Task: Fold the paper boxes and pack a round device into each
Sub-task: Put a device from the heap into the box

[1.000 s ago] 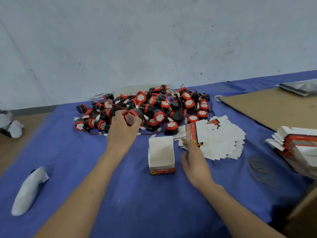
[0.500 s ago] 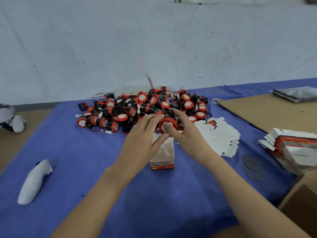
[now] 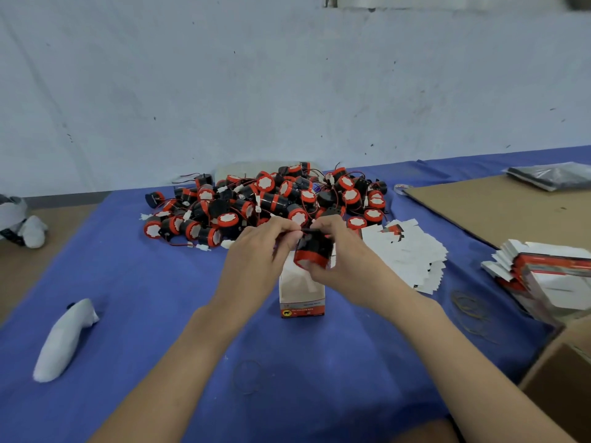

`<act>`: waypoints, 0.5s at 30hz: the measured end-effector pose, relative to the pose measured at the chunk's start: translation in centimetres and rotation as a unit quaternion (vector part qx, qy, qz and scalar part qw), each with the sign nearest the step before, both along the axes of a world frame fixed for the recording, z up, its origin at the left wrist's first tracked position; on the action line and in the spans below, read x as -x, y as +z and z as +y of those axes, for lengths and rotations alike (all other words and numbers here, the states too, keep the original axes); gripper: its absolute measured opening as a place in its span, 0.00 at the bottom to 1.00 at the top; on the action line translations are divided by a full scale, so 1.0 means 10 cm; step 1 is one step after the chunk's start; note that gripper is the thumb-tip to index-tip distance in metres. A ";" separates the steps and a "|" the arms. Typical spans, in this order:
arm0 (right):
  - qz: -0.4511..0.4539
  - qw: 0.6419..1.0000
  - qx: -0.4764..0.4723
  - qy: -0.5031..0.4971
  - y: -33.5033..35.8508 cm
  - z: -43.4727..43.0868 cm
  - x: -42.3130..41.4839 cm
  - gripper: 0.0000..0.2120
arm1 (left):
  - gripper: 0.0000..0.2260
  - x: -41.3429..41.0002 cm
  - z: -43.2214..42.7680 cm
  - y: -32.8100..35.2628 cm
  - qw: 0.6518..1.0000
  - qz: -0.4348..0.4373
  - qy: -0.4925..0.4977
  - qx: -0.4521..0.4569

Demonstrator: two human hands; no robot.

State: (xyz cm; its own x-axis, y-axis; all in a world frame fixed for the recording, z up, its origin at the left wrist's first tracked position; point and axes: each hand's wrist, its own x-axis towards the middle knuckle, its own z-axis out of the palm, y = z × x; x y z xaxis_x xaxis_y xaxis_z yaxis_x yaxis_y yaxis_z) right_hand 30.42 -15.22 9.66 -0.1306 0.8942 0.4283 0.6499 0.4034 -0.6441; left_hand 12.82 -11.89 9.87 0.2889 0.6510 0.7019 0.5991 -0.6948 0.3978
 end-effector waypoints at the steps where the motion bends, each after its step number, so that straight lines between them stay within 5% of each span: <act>1: -0.017 1.000 0.013 0.015 0.00 -0.01 0.02 0.29 | 0.05 -0.02 0.01 0.02 1.000 0.023 -0.010 -0.016; 4: -0.066 0.997 0.021 0.021 -0.02 -0.02 0.05 0.30 | 0.05 -0.03 0.05 0.04 0.996 0.068 -0.031 -0.056; 6: -0.032 0.999 0.027 0.013 -0.03 -0.02 0.04 0.27 | 0.05 -0.01 0.07 0.02 0.999 0.019 -0.051 -0.004; 11: 0.181 0.980 0.076 0.015 -0.08 0.01 0.02 0.23 | 0.06 0.01 0.07 -0.04 0.979 -0.146 -0.069 0.126; 15: 0.403 0.914 0.048 0.007 -0.13 0.08 0.04 0.22 | 0.06 -0.08 -0.01 -0.14 0.945 -0.239 -0.093 0.203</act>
